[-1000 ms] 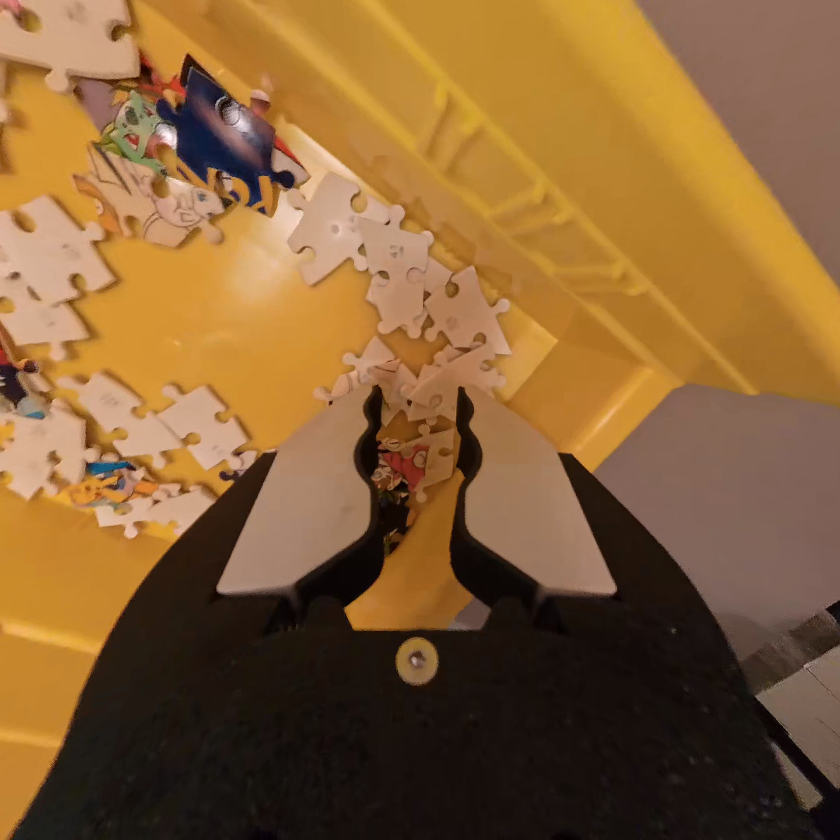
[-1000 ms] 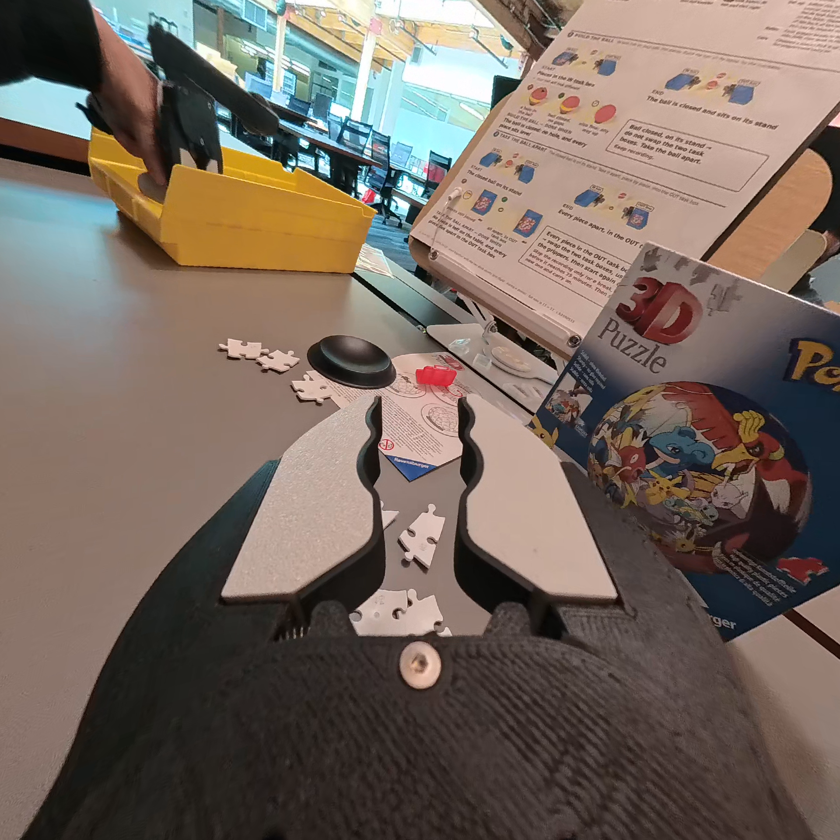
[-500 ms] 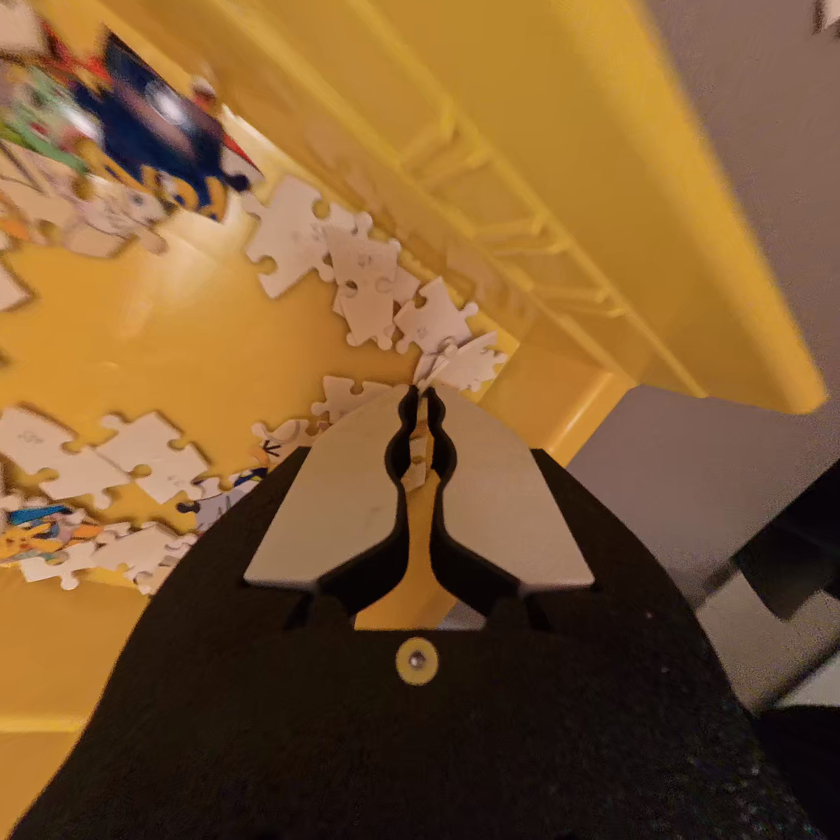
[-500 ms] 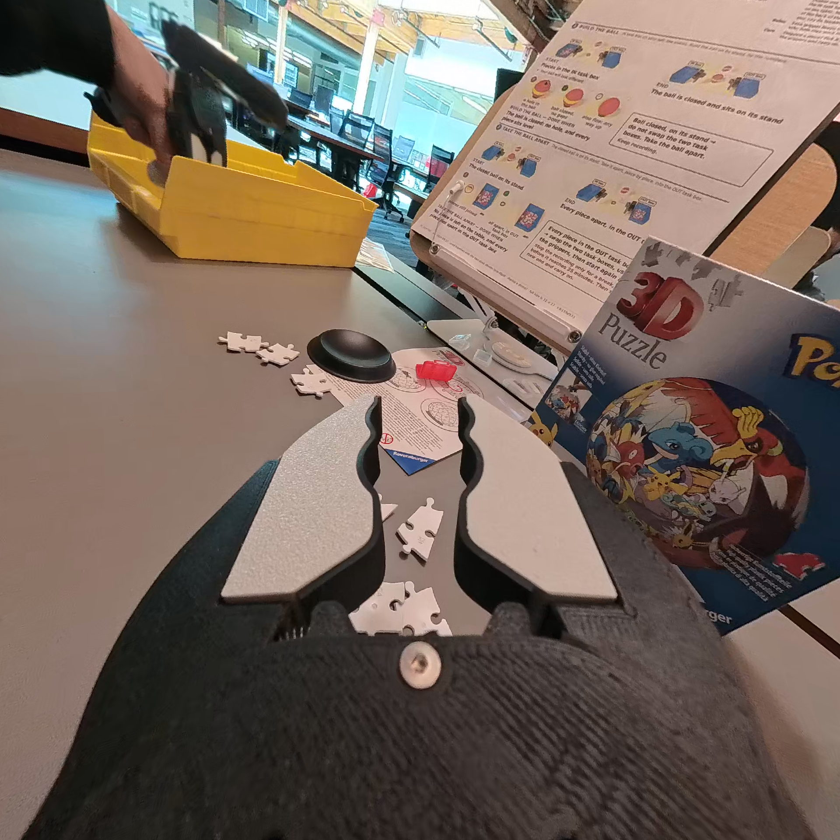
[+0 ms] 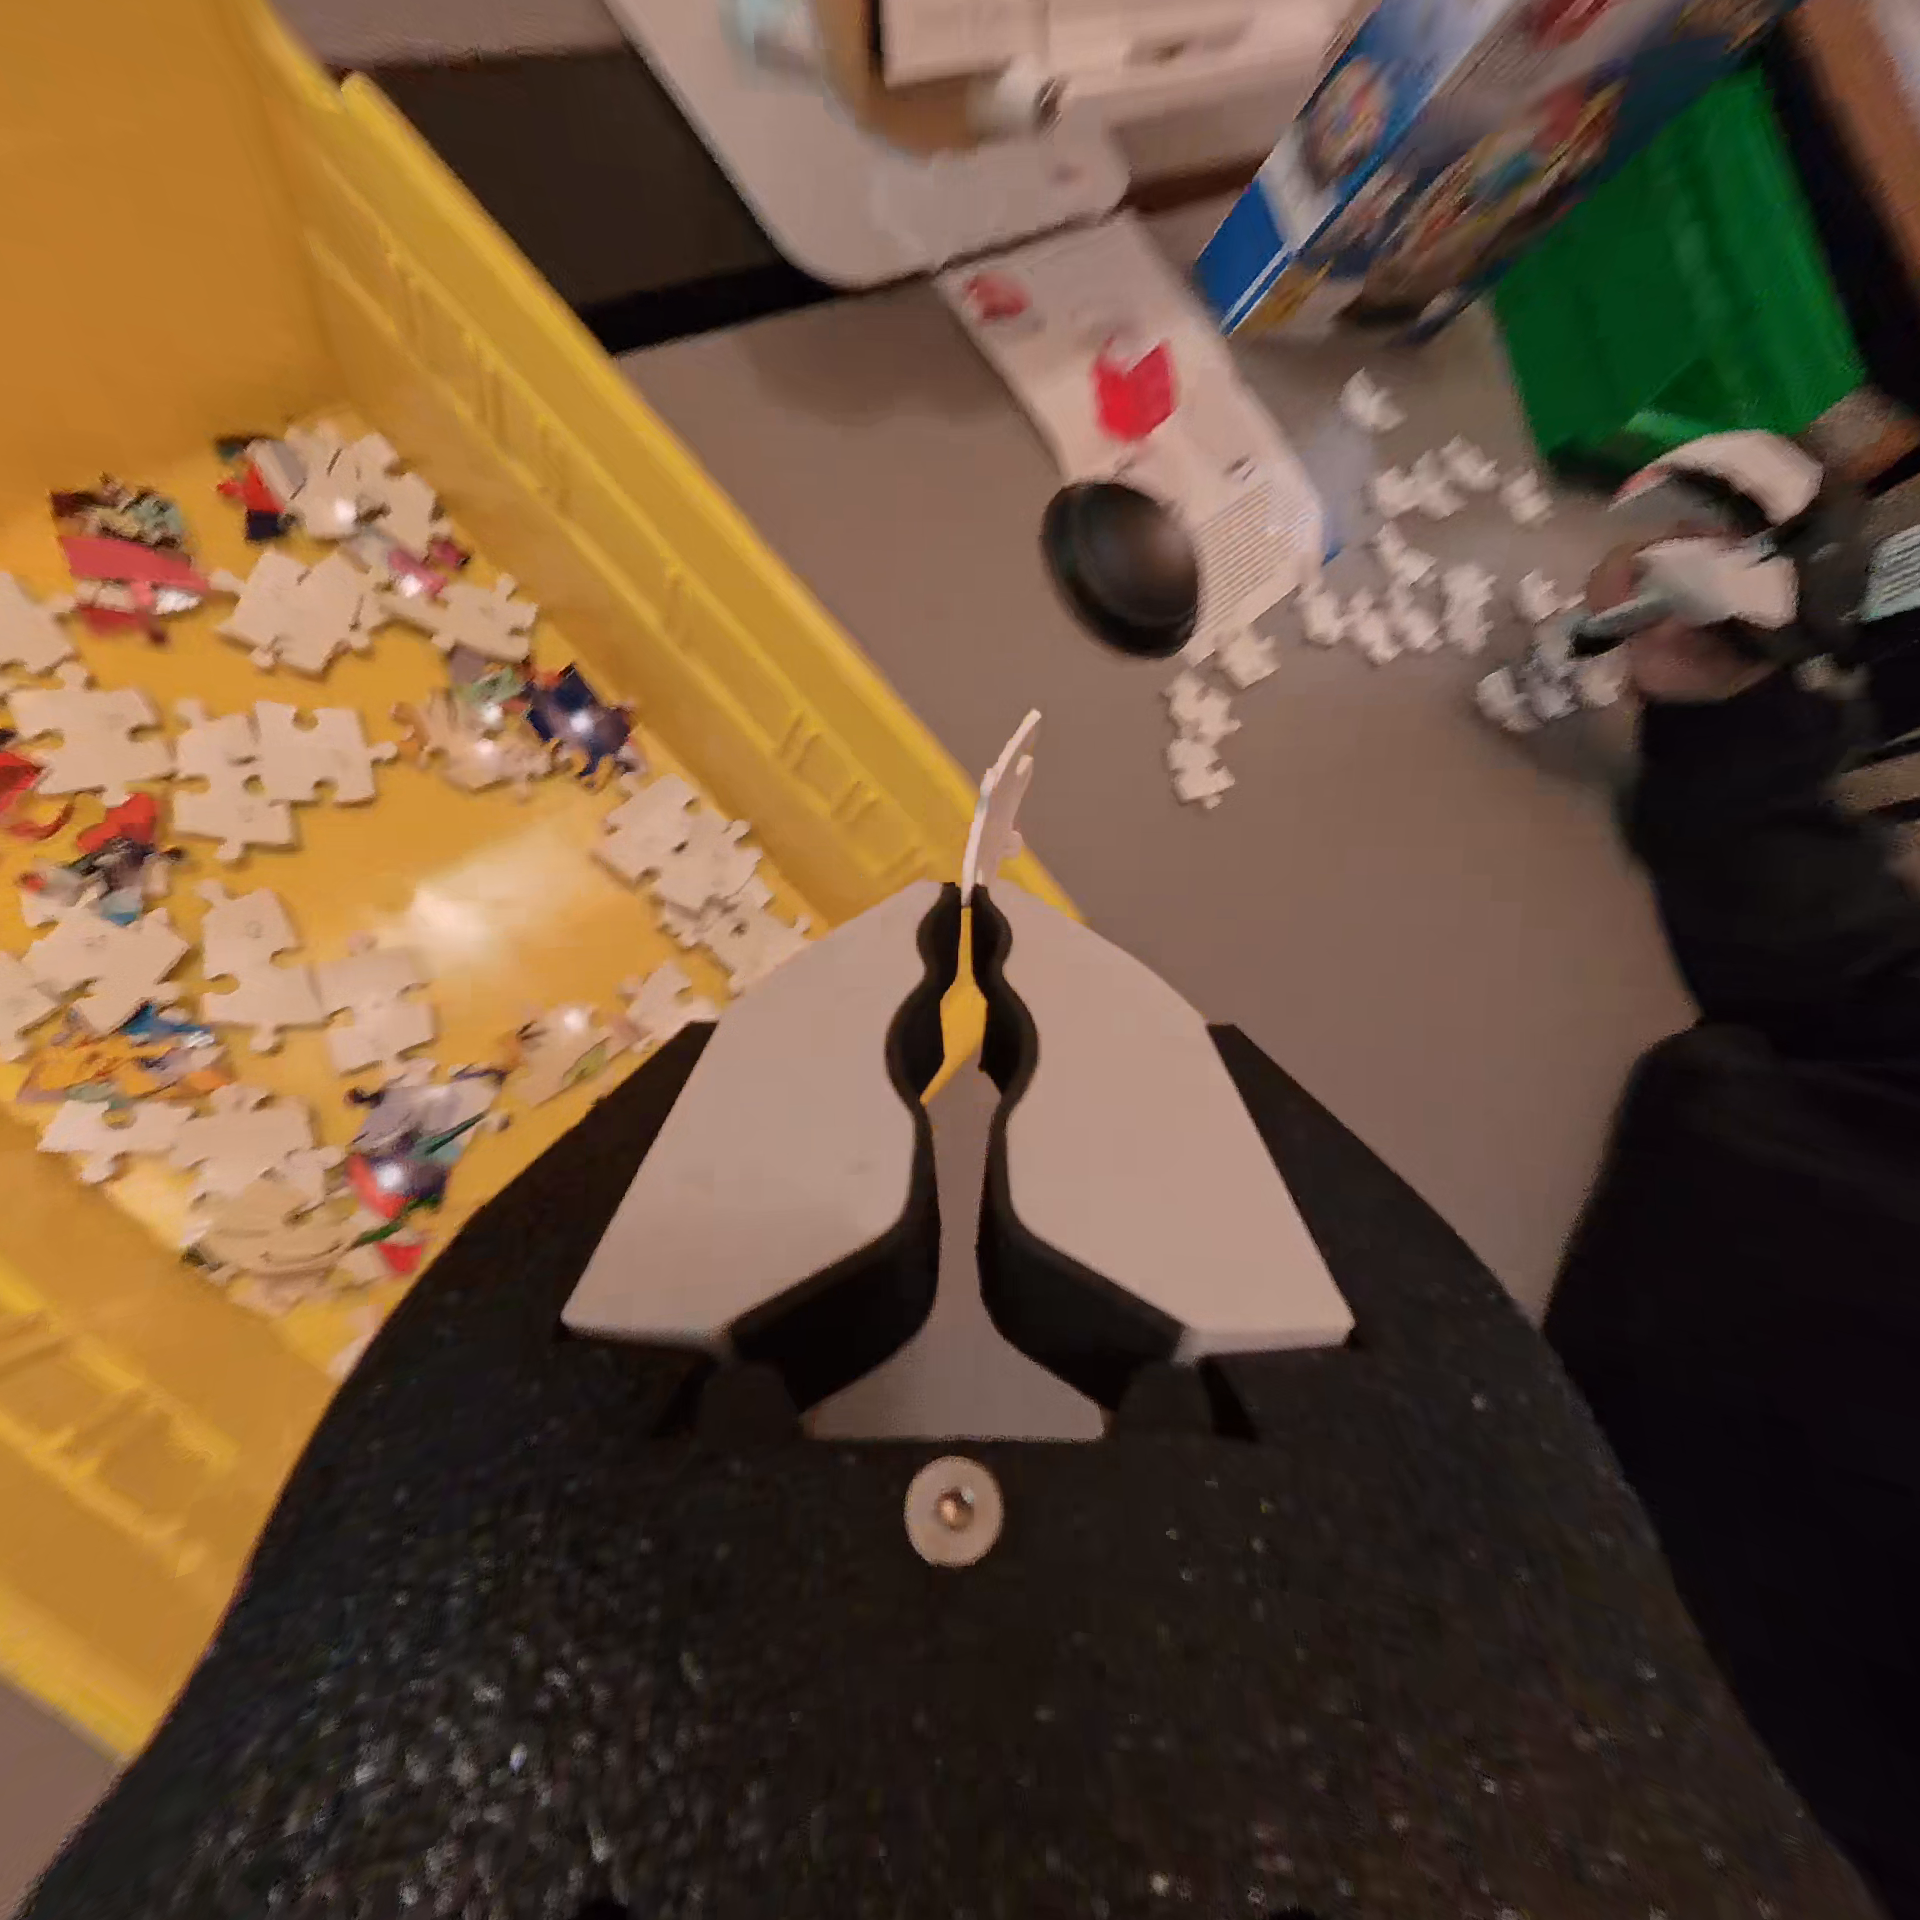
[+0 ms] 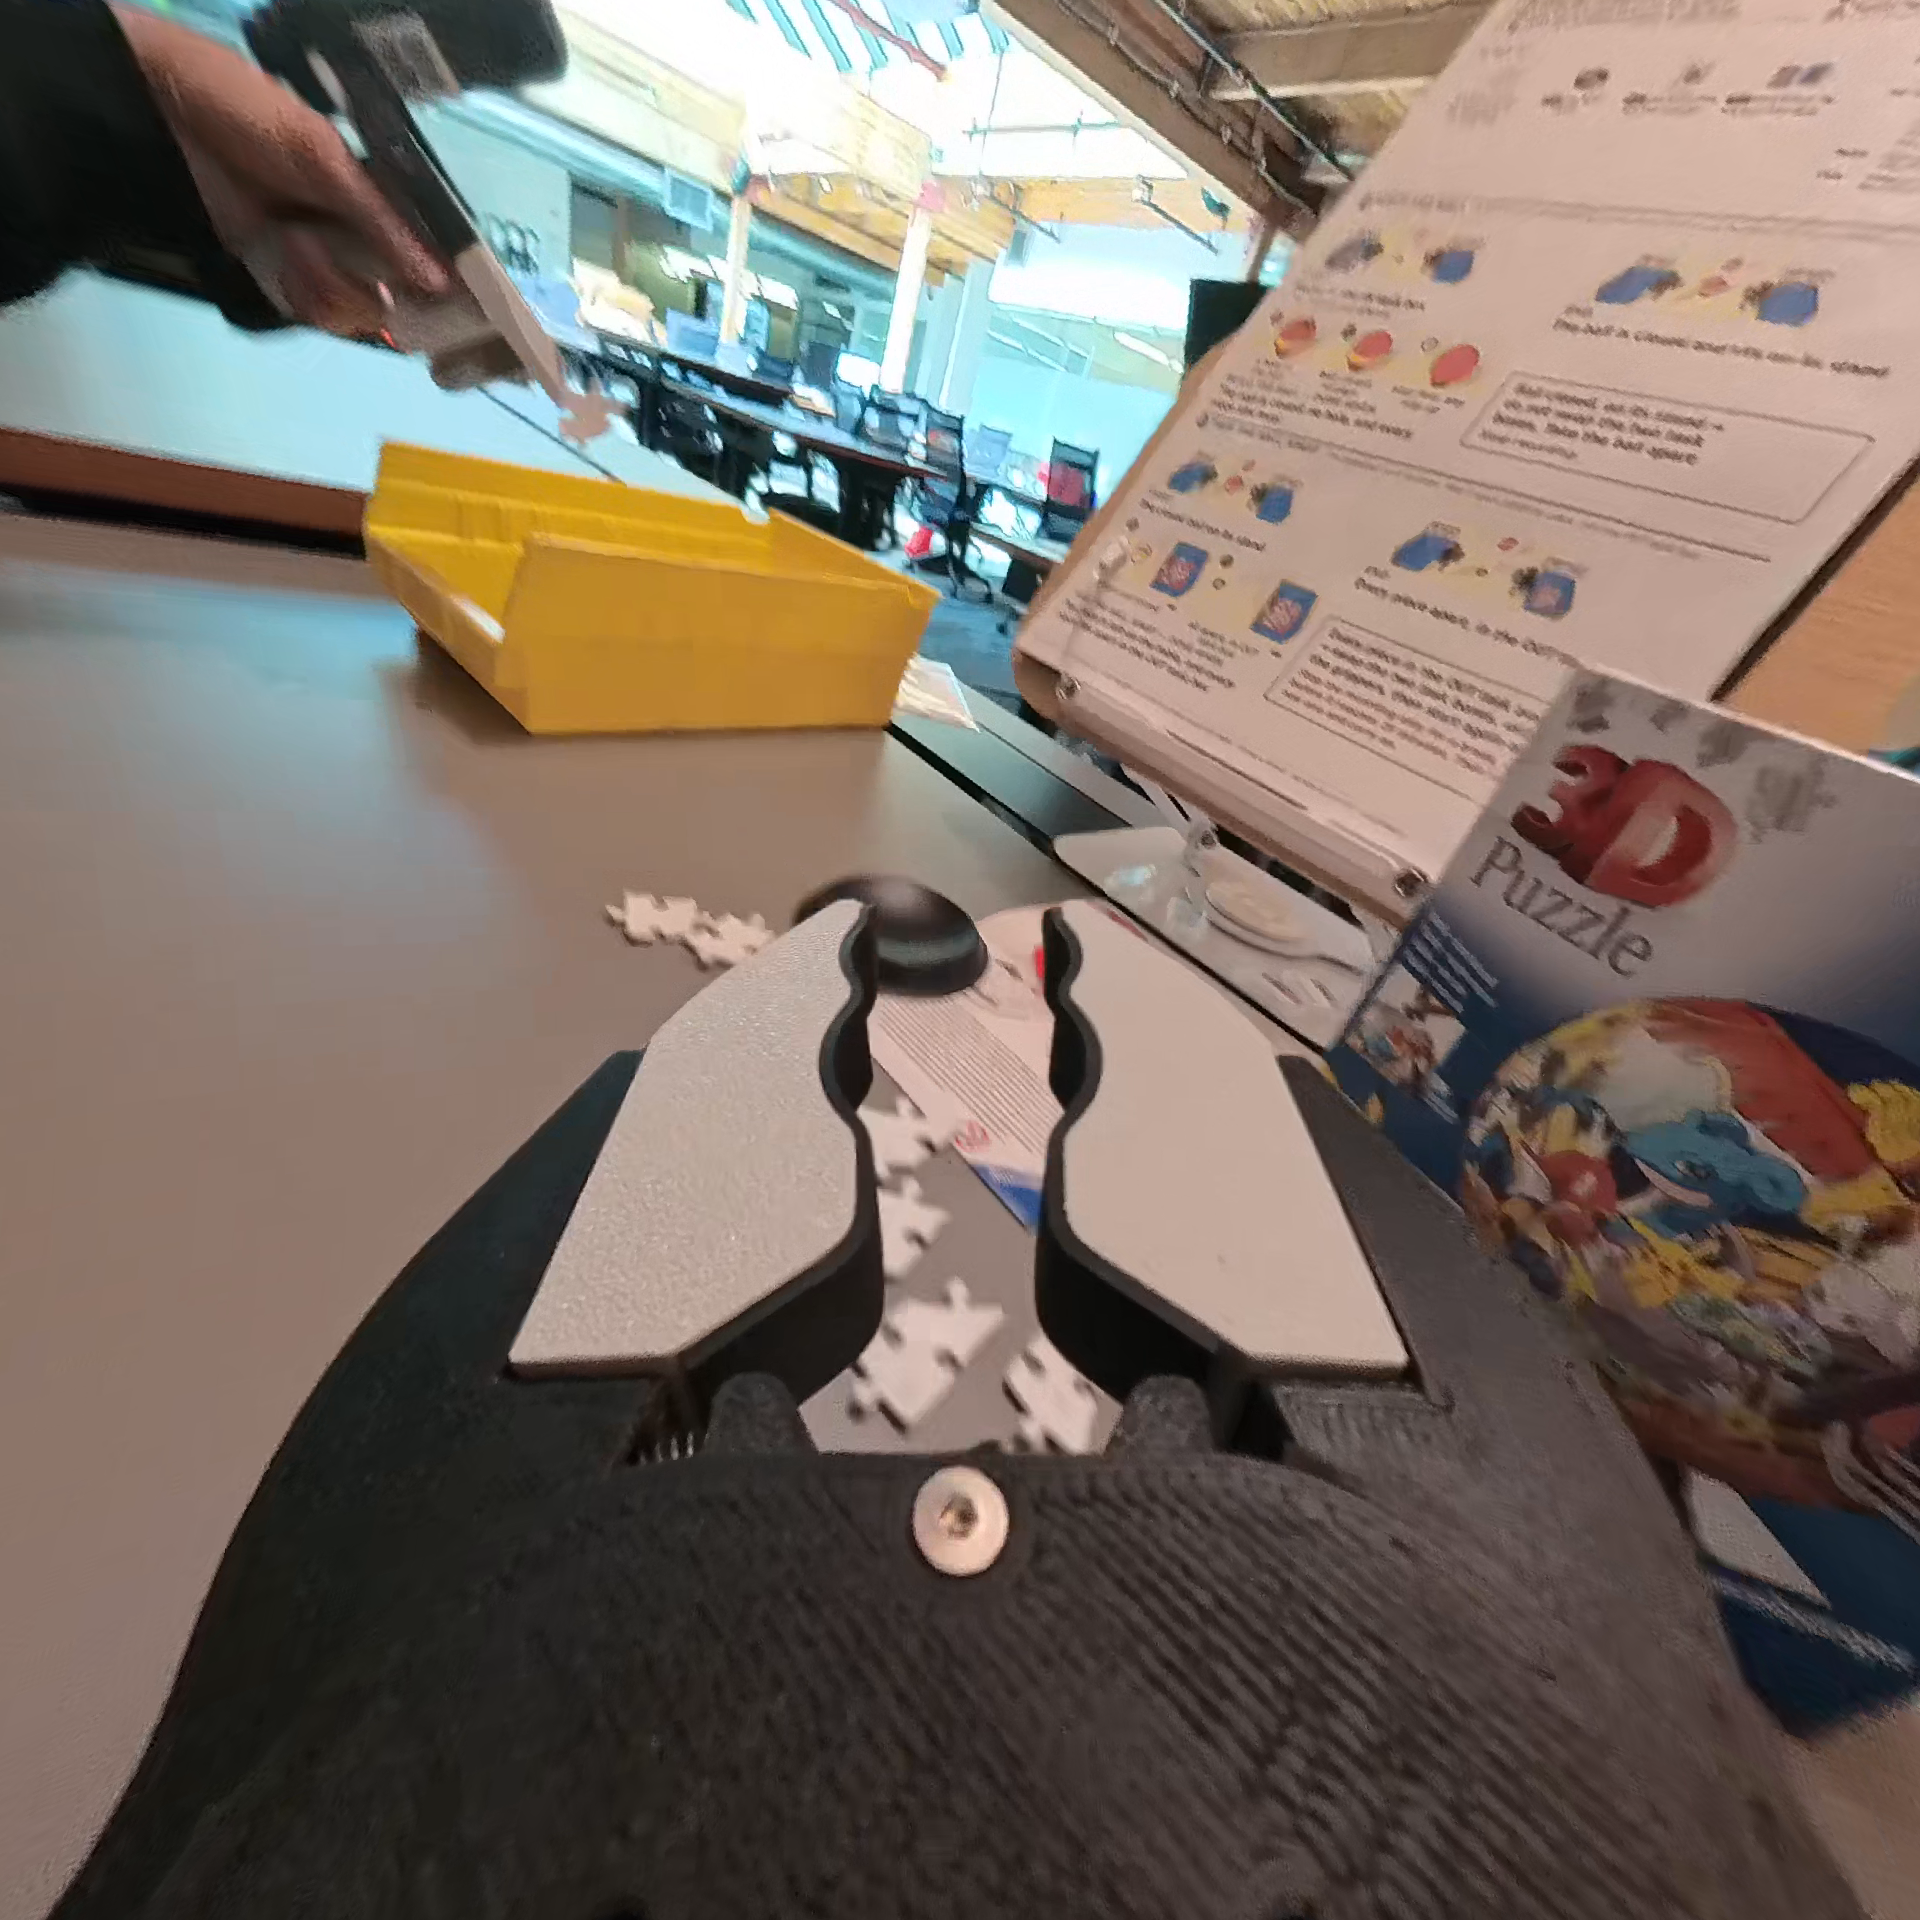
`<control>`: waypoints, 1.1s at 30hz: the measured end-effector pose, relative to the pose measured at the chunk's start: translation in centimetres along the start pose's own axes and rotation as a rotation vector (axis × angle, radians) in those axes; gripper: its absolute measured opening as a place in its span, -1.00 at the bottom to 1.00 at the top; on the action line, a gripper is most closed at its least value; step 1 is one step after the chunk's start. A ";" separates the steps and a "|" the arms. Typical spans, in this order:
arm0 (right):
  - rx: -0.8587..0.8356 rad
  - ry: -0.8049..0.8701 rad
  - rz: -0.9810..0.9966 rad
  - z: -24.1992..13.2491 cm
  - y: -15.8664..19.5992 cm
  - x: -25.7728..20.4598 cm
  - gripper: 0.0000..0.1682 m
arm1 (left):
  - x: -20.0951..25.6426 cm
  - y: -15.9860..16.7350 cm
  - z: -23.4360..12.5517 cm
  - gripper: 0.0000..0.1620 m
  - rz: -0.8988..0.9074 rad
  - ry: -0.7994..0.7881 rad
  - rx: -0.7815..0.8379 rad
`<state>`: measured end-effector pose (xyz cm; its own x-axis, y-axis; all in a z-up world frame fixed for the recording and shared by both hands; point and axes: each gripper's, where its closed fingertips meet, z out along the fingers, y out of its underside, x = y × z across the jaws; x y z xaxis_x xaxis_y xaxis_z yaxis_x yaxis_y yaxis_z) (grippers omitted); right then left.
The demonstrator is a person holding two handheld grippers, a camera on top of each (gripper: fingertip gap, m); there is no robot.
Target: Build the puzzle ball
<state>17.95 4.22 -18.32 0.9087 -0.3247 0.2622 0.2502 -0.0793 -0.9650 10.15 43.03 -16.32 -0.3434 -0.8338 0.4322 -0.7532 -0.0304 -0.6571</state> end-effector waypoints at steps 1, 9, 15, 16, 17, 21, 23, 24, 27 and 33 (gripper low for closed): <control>0.024 -0.015 0.026 0.6 -0.8 -0.5 -0.66 | 1.3 -0.5 0.1 -0.99 -0.005 0.034 0.050; 0.113 -0.125 0.266 7.5 -6.5 -6.1 -0.69 | 10.9 -3.0 4.6 -0.99 -0.089 0.220 0.354; 0.130 -0.146 0.393 9.8 -9.0 -7.6 -0.76 | 18.5 -3.7 9.2 -0.99 -0.116 0.415 0.499; 0.154 -0.139 0.432 9.6 -9.4 -7.3 -0.78 | 19.5 -3.6 10.0 -0.99 -0.110 0.435 0.507; 0.176 -0.130 0.472 9.4 -9.7 -6.9 -0.81 | 20.2 -3.3 10.8 -0.99 -0.093 0.444 0.504; 0.150 -0.145 0.525 8.7 -8.8 -6.8 -0.82 | 21.8 -2.2 13.2 -0.99 -0.001 0.425 0.507; 0.151 -0.139 0.556 8.4 -8.5 -6.9 -0.86 | 22.5 -1.9 13.8 -0.99 0.025 0.433 0.511; 0.161 -0.122 0.567 8.3 -8.3 -6.6 -0.90 | 22.8 -1.7 14.1 -0.99 0.028 0.441 0.513; 0.161 -0.109 0.578 8.1 -7.5 -6.5 -0.97 | 22.9 -1.4 14.7 -0.99 0.028 0.440 0.524; 0.116 -0.132 0.571 8.7 -6.4 -7.6 -0.93 | 22.7 -0.7 15.0 -0.99 0.028 0.439 0.528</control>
<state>12.36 15.40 -14.01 0.9423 -0.1650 -0.2914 -0.2619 0.1795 -0.9483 11.32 15.87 -15.29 -0.6383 -0.5411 0.5475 -0.4045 -0.3693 -0.8366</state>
